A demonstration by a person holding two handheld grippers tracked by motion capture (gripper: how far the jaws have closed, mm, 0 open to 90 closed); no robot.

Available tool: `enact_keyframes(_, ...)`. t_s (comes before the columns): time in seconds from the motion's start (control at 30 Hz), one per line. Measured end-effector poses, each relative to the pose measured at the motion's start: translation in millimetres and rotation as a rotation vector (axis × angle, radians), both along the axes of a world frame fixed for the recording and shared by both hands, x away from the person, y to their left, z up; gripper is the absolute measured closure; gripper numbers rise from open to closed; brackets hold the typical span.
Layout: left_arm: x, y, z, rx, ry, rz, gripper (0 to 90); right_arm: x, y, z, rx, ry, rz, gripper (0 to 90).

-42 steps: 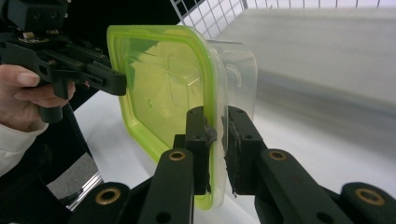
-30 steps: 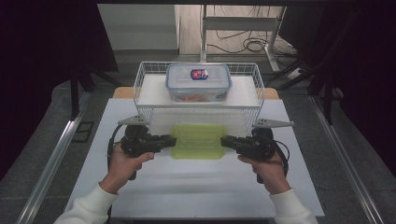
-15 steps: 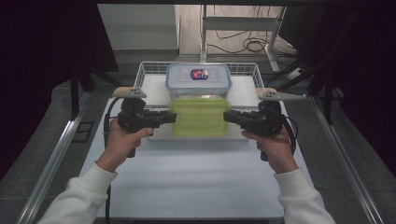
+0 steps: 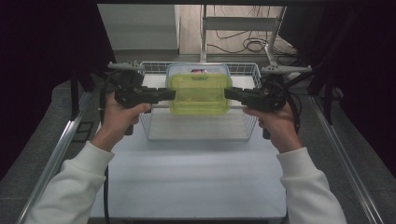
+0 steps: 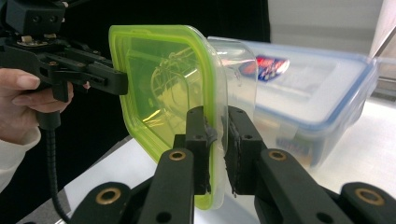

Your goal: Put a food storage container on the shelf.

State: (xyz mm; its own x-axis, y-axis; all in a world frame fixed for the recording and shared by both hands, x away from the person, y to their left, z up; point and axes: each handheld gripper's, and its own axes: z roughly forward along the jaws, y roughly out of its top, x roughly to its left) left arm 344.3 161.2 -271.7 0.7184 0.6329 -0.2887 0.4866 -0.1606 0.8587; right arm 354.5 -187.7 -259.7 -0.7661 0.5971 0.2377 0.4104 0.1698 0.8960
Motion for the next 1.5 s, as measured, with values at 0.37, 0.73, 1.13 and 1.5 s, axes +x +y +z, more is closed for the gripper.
enact_keyframes(0.37, 36.0, 5.9, 26.0, -0.027, 0.024, 0.02, 79.1, 40.6, 7.5, 28.3, 0.007, 0.036, -0.022, 79.7)
enact_keyframes(0.73, 65.6, 4.8, 15.5, -0.015, 0.066, 0.057, 79.6, 75.7, 11.4, 16.4, 0.016, 0.115, -0.045, 79.3)
enact_keyframes(1.13, 83.9, 6.8, 10.0, -0.109, 0.113, 0.068, 76.3, 104.5, 12.9, 12.0, 0.068, 0.175, -0.071, 74.0)
enact_keyframes(1.5, 96.1, 0.1, 3.4, -0.089, 0.136, 0.141, 59.4, 115.0, 17.1, -0.3, 0.102, 0.199, -0.108, 67.4)
